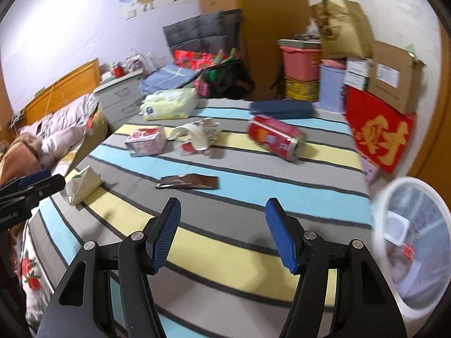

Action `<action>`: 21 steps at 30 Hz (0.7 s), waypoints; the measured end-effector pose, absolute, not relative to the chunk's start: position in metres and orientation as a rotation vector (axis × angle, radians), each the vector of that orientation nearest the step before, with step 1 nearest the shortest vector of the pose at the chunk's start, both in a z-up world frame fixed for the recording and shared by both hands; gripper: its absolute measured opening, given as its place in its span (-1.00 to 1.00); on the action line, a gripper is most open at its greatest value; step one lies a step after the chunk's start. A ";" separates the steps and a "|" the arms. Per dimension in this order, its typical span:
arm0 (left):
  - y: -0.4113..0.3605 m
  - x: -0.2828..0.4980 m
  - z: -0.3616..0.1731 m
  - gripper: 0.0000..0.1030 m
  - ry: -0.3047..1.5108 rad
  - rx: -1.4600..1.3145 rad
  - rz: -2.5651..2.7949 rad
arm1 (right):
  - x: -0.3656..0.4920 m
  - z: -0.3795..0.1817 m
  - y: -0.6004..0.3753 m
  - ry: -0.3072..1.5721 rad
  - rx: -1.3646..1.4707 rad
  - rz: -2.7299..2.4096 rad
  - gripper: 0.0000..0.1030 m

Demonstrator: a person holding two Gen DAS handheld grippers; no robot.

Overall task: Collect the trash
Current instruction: 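Move both tools back over the table toward the paper bag and wrapper, then grasp the white paper bag with the left tool while the right tool grasps the brown wrapper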

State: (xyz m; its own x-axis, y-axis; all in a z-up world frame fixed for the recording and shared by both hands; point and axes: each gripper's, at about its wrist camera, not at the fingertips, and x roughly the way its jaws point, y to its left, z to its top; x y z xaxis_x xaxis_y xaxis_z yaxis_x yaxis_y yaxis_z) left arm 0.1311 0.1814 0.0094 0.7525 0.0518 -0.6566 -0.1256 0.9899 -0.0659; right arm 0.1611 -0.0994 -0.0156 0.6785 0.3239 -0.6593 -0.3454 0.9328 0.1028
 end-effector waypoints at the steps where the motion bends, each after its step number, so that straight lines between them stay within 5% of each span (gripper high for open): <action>1: 0.189 0.132 0.007 0.29 0.714 -0.108 0.103 | 0.163 -0.017 -0.095 0.740 -0.038 0.386 0.24; 21: 0.253 0.172 -0.046 0.32 0.850 -0.129 0.116 | 0.216 -0.046 -0.042 0.838 -0.186 0.525 0.24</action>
